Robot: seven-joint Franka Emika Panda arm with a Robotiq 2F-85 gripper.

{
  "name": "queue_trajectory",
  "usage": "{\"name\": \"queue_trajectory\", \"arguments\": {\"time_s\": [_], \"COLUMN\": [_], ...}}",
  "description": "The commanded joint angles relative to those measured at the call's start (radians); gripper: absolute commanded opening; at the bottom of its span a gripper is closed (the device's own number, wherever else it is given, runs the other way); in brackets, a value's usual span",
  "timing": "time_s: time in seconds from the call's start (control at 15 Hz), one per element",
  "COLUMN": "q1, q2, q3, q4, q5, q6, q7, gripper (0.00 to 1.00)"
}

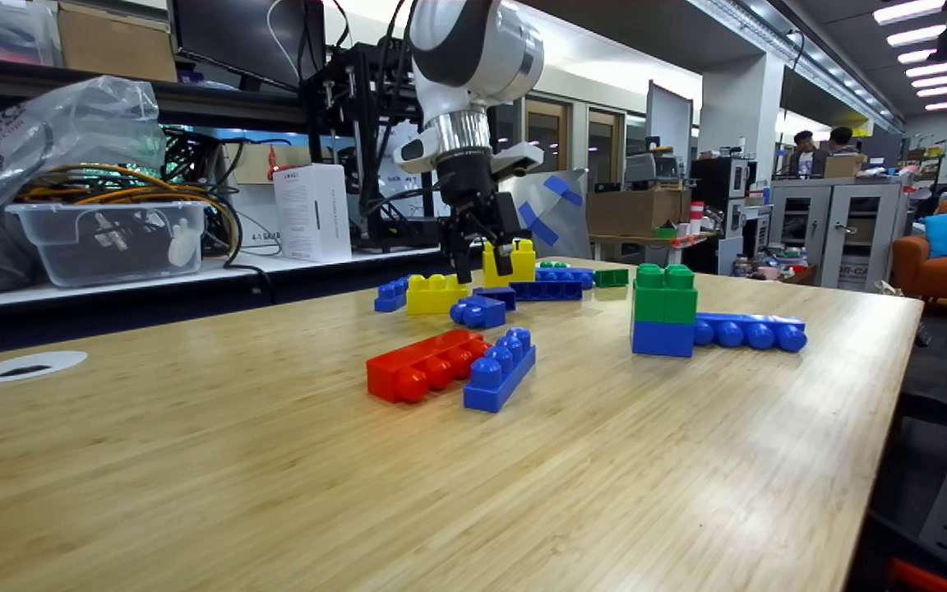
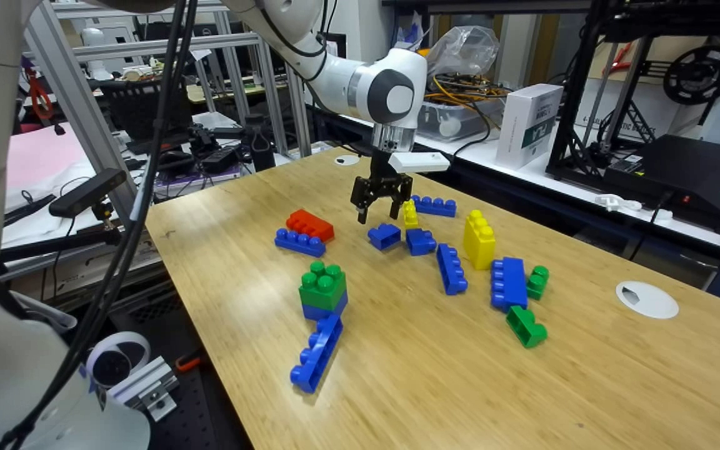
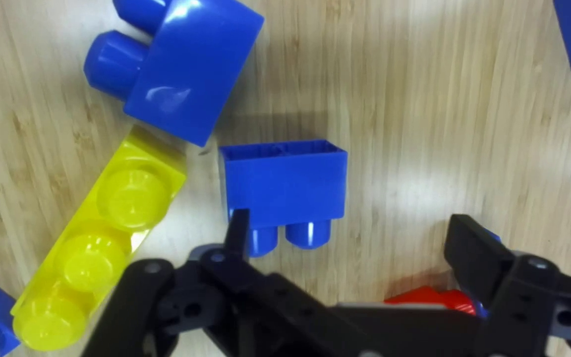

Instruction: Move the blue and green object, then pick up the blue object and put it on the blue and green object

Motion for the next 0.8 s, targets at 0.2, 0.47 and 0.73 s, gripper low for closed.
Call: {"name": "queue_trajectory", "arguments": {"time_s": [0.2, 0.47, 0.73], "q1": [0.018, 0.032, 0.042], "q2": [0.006, 0.014, 0.010], "q3": [-0.012, -0.013, -0.016], "q4": [-0.025, -0.038, -0.060], "q5": [-0.050, -0.082, -0.109], "q6": [0.077, 0.108, 0.139], "q7": [-0.013, 0.000, 0.013], "gripper": [1.00, 1.00, 1.00]}}
